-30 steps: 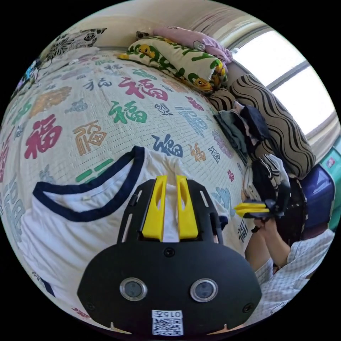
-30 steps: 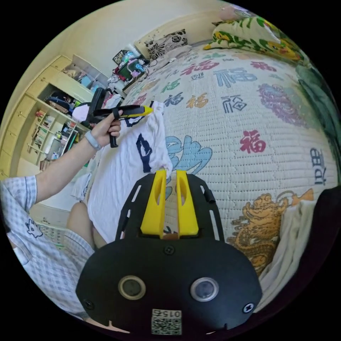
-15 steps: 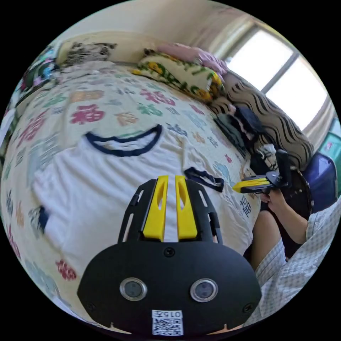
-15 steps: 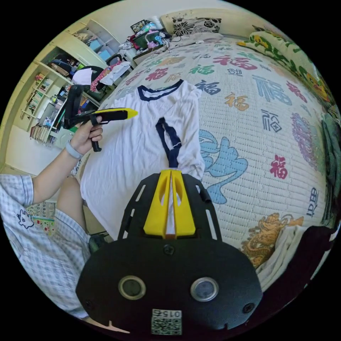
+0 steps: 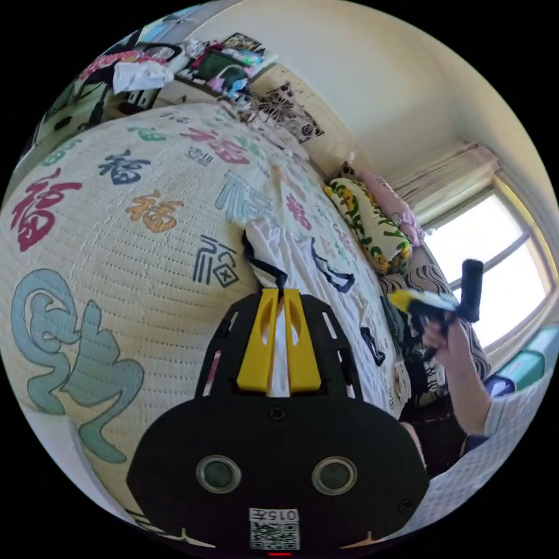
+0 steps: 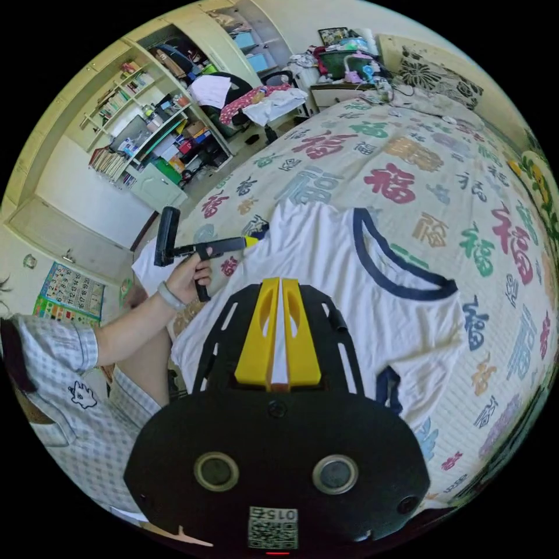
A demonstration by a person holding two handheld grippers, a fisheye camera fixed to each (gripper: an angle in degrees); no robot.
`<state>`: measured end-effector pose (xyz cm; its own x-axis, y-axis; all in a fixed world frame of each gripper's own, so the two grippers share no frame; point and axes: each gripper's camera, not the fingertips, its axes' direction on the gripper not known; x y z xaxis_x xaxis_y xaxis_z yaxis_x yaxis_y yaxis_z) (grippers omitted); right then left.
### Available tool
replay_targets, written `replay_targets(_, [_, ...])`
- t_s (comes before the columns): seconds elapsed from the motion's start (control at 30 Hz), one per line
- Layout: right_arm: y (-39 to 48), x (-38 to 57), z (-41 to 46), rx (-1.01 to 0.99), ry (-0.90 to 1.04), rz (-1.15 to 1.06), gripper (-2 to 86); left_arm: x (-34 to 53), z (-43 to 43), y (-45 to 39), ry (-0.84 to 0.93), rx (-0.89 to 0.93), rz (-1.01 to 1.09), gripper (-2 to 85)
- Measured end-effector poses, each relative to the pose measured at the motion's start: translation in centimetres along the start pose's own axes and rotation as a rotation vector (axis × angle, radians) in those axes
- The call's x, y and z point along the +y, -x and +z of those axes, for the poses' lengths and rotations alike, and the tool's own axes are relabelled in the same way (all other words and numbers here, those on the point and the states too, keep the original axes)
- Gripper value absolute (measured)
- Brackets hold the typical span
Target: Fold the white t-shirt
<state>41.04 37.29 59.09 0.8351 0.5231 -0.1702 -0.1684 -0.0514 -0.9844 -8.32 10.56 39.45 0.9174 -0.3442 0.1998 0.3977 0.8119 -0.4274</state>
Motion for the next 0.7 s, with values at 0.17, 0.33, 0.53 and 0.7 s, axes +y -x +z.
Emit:
replay_targets(0.17, [4.7, -11.0, 2.3, 0.025, 0.066, -0.150, 4.7, 7.3, -1.1, -2.2, 0.025, -0.063, 0.249, -0.4])
replay_targets(0.33, [7.1, -19.5, 10.5, 0.074, 0.371, -0.161, 8.8, 7.6, -0.6, 2.1, 0.026, 0.057, 0.130, -0.4])
replay_targets(0.53, [6.2, -21.3, 13.7, 0.290, 0.578, -0.197, 3.2, 8.8, -1.0, 3.6, 0.029, 0.052, 0.142, -0.4])
replay_targets(0.7, [3.6, -22.2, 10.8, 0.162, 0.484, -0.081, 0.9, 9.1, -2.8, 5.3, -0.023, 0.002, 0.087, -0.4])
